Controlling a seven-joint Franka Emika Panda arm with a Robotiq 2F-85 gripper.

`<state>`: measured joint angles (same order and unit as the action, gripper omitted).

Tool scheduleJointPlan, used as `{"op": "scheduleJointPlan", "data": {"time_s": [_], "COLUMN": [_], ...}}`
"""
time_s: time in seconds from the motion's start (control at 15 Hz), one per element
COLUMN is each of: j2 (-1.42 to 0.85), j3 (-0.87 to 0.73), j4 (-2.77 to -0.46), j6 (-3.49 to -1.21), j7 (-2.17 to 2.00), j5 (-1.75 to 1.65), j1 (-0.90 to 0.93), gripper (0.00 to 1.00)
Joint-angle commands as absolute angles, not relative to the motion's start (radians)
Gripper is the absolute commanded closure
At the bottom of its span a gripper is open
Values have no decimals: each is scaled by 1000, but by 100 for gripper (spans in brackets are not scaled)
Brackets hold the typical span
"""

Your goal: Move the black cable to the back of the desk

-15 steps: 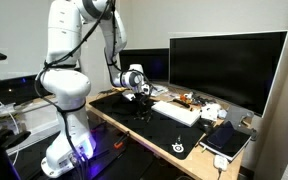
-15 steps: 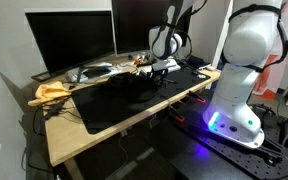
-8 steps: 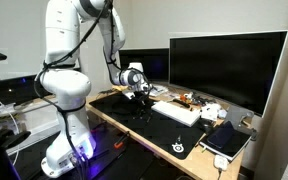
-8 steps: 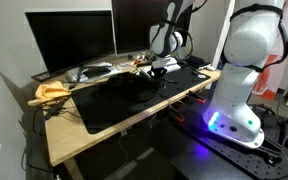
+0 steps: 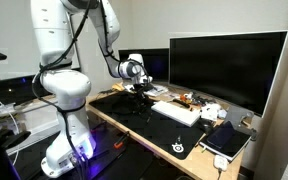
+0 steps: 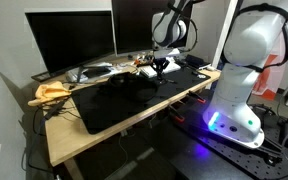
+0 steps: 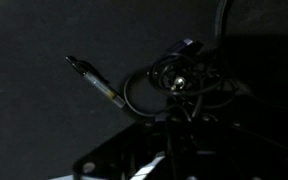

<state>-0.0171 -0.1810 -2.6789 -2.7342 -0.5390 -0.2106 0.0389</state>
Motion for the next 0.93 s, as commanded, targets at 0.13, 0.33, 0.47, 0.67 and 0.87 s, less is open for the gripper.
{"op": "scheduleJointPlan", "data": {"time_s": [0.13, 0.33, 0.47, 0.67, 0.87], "j2": [159, 219, 250, 275, 288], "j3": [-96, -48, -19, 17, 45], "j4": [-2689, -2681, -2676, -2660, -2637], "j6": [-2587, -2555, -2553, -2564, -2574], "j7": [-563, -556, -558, -563, -567], "j5": [-203, -167, -134, -80, -44], "j1": [-24, -40, -44, -48, -48], "gripper": [97, 97, 97, 97, 97]}}
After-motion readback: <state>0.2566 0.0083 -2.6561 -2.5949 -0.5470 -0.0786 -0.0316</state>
